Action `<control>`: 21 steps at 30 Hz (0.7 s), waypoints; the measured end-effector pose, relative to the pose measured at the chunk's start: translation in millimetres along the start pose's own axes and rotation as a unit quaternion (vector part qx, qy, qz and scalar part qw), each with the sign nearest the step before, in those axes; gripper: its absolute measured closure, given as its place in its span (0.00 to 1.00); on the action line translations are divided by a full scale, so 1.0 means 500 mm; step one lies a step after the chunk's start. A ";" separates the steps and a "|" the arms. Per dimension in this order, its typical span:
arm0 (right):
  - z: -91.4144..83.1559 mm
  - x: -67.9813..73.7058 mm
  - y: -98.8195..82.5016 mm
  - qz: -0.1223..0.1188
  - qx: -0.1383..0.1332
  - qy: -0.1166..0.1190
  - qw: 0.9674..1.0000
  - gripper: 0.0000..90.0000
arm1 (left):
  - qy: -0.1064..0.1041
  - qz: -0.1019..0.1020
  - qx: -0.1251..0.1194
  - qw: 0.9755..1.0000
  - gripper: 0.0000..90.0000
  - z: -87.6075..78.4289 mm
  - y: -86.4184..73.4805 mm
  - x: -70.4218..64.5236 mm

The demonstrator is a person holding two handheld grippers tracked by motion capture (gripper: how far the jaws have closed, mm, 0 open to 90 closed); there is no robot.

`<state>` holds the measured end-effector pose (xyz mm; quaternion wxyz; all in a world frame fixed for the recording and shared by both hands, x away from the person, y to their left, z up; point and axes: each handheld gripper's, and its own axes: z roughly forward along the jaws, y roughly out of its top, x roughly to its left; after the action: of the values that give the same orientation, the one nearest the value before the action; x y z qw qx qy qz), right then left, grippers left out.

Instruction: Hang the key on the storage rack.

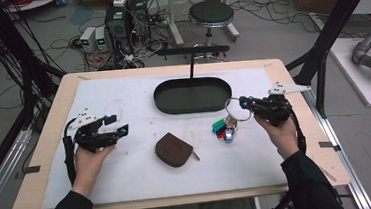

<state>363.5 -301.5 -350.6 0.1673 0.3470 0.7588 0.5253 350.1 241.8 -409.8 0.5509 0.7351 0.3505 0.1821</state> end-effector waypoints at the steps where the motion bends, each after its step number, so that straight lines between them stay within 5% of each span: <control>1: 0.000 0.000 0.005 -0.001 -0.002 0.000 1.000 0.98 | 0.000 0.000 0.000 1.000 0.35 0.000 0.000 0.000; 21: 0.005 -0.007 0.092 -0.020 -0.034 -0.002 0.999 0.97 | 0.000 0.002 0.003 1.000 0.35 0.000 -0.001 0.001</control>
<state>383.6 -293.0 -309.9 0.1910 0.3273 0.7465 0.5469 350.2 242.2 -410.1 0.5484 0.7376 0.3496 0.1818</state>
